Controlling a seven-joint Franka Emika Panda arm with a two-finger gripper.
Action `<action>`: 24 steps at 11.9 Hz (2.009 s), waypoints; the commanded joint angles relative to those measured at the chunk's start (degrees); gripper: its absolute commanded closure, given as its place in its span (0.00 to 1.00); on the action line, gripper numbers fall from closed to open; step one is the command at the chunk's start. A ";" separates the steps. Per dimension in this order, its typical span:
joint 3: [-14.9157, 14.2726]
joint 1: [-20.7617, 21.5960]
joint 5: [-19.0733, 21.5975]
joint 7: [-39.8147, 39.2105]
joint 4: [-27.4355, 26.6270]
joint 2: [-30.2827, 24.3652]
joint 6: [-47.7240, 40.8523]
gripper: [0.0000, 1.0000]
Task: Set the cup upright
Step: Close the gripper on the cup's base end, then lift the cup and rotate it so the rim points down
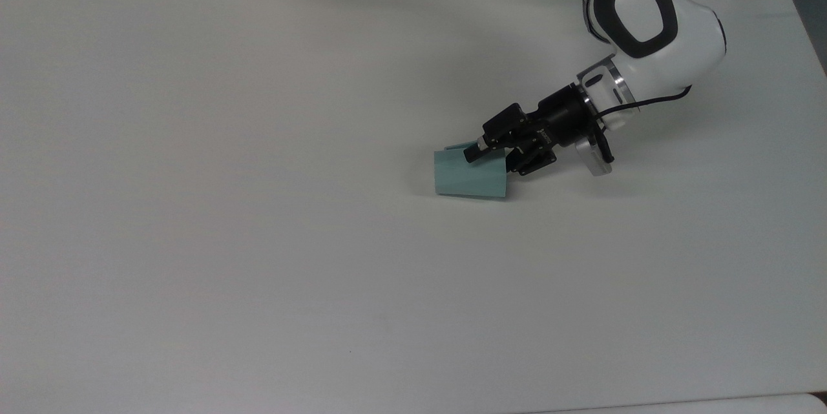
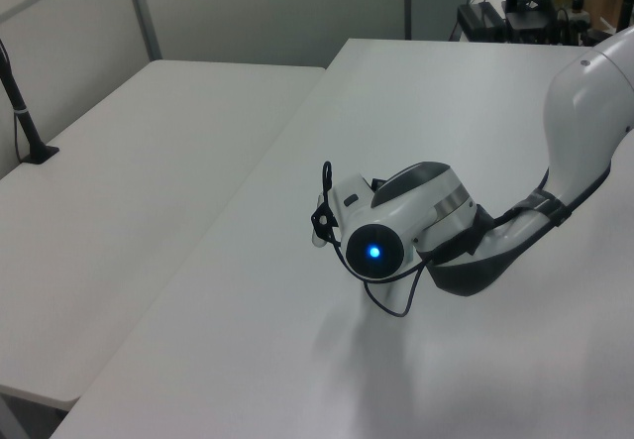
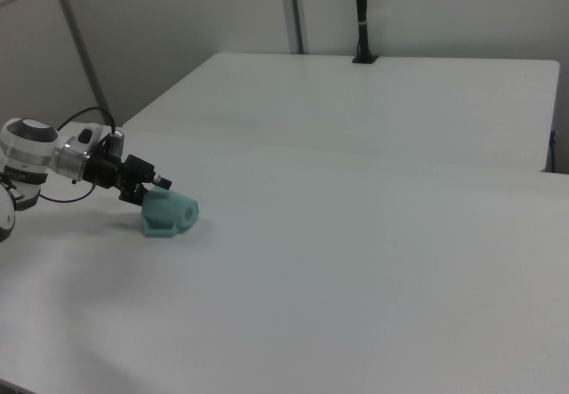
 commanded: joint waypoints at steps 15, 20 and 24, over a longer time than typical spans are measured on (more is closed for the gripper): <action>0.19 -1.15 5.59 -1.27 -7.07 -8.37 0.24 1.00; -0.33 -3.87 15.35 -3.90 -7.33 -14.44 0.59 1.00; -0.33 -9.47 25.16 -6.70 -8.12 -19.87 3.12 1.00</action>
